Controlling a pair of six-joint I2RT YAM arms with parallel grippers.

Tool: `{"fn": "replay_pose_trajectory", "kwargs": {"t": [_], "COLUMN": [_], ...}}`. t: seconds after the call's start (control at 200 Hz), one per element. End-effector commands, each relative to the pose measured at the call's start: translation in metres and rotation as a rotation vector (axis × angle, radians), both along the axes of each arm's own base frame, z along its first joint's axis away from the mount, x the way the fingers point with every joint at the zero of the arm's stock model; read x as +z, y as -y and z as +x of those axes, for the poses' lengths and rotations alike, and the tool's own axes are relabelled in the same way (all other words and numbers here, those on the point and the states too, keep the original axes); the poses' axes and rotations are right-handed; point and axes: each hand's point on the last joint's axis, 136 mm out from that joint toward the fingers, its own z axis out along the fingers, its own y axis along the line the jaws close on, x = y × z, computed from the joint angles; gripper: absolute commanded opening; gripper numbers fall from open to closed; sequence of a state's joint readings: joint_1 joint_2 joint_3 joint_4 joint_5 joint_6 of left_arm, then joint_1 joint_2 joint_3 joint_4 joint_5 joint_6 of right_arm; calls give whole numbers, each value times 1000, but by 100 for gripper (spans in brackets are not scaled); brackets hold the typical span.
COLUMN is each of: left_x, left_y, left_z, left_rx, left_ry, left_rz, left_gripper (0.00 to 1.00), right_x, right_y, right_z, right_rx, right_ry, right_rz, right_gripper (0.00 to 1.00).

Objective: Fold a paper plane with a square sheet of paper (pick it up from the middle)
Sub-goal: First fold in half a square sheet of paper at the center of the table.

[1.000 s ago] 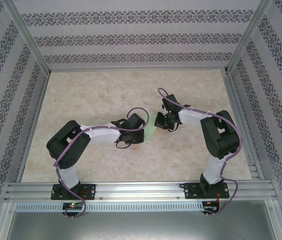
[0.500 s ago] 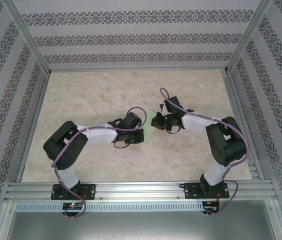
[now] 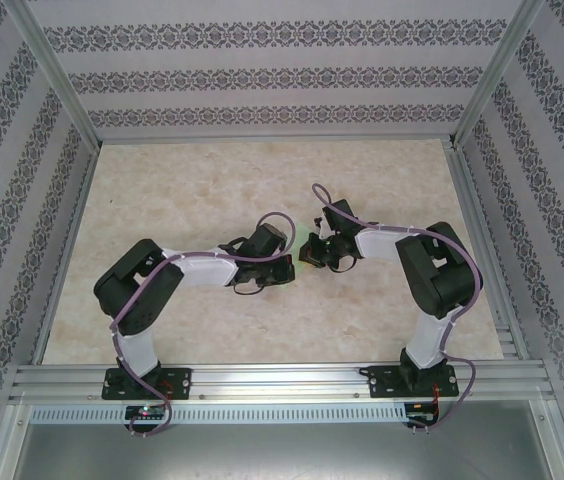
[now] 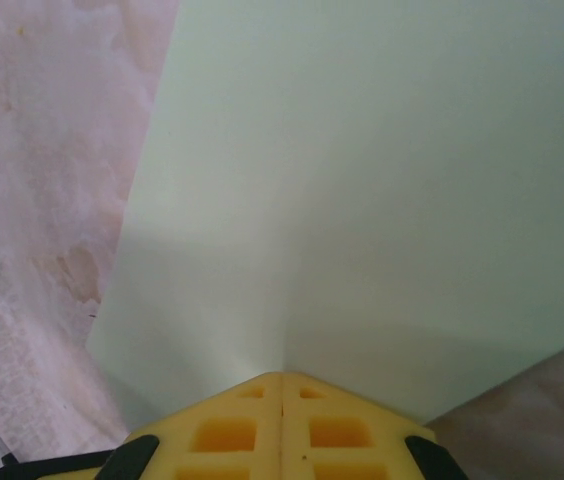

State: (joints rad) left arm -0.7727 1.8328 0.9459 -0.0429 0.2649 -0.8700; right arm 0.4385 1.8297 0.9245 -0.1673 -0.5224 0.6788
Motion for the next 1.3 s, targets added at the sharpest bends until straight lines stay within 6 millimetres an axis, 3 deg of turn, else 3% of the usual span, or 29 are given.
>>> {"fn": "replay_pose_trajectory", "kwargs": {"t": [0.0, 0.315, 0.789, 1.074, 1.299], "left_x": [7, 13, -18, -37, -46], "left_y": [14, 16, 1, -21, -32], "left_z": [16, 27, 13, -2, -13], "left_rx": [21, 50, 58, 84, 93], "left_ry": [30, 92, -14, -107, -154], "left_rz": [-57, -78, 31, 154, 198], "left_gripper": [0, 0, 0, 0, 0], "right_x": [-4, -11, -10, -30, -28], "right_y": [-3, 0, 3, 24, 43], "right_z": [-1, -6, -3, 6, 28], "right_rx": [32, 42, 49, 11, -66], "right_ry": [15, 4, 29, 19, 45], "right_rz": [16, 10, 19, -31, -36], "right_gripper": [0, 0, 0, 0, 0]}}
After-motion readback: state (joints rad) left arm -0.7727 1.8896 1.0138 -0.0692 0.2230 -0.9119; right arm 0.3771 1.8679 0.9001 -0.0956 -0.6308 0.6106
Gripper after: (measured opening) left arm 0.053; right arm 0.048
